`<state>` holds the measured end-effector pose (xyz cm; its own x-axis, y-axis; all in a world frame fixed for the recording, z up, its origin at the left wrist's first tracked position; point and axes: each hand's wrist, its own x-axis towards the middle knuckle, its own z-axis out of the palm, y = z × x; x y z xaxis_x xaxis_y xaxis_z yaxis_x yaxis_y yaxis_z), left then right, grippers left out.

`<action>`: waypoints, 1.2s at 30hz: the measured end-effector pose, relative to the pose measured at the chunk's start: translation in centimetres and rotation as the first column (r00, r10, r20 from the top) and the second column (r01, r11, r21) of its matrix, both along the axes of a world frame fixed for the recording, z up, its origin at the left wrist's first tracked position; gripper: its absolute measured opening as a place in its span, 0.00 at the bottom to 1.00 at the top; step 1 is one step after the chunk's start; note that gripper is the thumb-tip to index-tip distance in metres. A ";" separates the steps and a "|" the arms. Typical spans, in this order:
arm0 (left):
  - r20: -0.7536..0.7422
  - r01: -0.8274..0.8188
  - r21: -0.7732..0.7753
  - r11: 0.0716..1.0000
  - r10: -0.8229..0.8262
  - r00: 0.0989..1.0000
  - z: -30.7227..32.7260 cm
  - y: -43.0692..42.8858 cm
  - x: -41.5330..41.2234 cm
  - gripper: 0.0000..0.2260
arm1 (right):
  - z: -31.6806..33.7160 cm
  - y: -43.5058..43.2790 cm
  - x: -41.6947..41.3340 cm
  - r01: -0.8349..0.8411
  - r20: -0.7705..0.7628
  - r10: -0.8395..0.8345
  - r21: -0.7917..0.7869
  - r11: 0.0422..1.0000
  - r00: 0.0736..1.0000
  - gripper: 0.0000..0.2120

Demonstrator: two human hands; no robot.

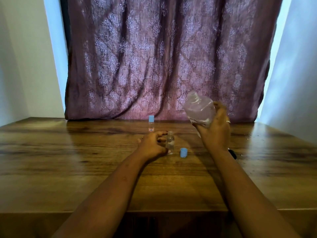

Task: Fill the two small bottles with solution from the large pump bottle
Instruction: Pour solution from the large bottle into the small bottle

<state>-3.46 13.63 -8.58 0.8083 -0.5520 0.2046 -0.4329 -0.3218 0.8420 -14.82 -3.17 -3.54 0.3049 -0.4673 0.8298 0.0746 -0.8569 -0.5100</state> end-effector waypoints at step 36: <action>-0.020 0.016 -0.004 1.000 -0.016 1.000 -0.3 -0.2 -0.1 0.23 | -0.8 2.3 0.0 0.011 -0.093 -0.066 -0.497 0.868 0.993 0.08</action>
